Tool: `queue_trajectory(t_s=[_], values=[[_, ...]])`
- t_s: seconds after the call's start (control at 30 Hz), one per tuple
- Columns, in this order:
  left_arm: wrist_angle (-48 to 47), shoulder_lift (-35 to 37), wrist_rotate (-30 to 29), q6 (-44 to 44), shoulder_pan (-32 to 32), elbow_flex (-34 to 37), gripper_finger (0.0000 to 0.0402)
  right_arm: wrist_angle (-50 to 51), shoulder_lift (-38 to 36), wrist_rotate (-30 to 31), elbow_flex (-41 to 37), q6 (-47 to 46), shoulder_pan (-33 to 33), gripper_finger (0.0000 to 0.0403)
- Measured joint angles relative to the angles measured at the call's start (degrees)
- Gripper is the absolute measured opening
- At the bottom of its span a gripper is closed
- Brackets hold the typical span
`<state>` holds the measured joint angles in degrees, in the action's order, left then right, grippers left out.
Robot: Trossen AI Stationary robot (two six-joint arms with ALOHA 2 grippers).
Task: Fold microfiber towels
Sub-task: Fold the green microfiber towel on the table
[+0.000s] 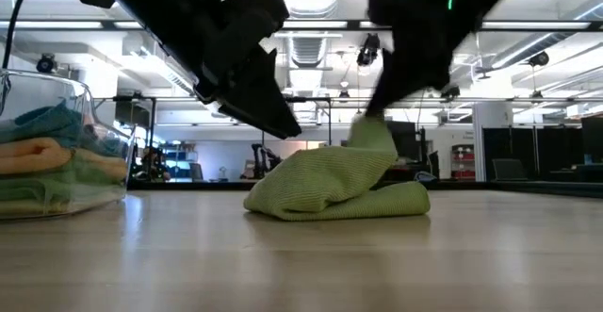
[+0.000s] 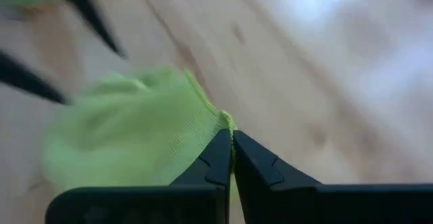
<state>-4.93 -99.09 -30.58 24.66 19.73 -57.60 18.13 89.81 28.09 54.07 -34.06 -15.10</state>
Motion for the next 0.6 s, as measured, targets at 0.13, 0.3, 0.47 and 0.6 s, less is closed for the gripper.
queue_trajectory(t_s=[0.13,0.3,0.47,0.6], values=[[-2.41,0.54,-0.11,-0.08,-0.1,0.0,0.0206,9.51,-6.41,5.81,5.96,11.2,-2.49,0.0009],[-1.81,1.2,-0.35,-3.2,-0.95,-0.6,0.0206,25.99,-14.14,19.3,15.54,22.34,-2.92,0.0009],[-1.29,2.68,-2.73,-7.27,-3.64,-3.23,0.0206,27.52,-20.13,22.94,21.87,35.74,2.32,0.0009],[-0.44,4.52,-3.33,-7.12,-6.09,-4.03,0.0206,28.2,-23.09,20.49,24.29,40.3,6.08,0.0009]])
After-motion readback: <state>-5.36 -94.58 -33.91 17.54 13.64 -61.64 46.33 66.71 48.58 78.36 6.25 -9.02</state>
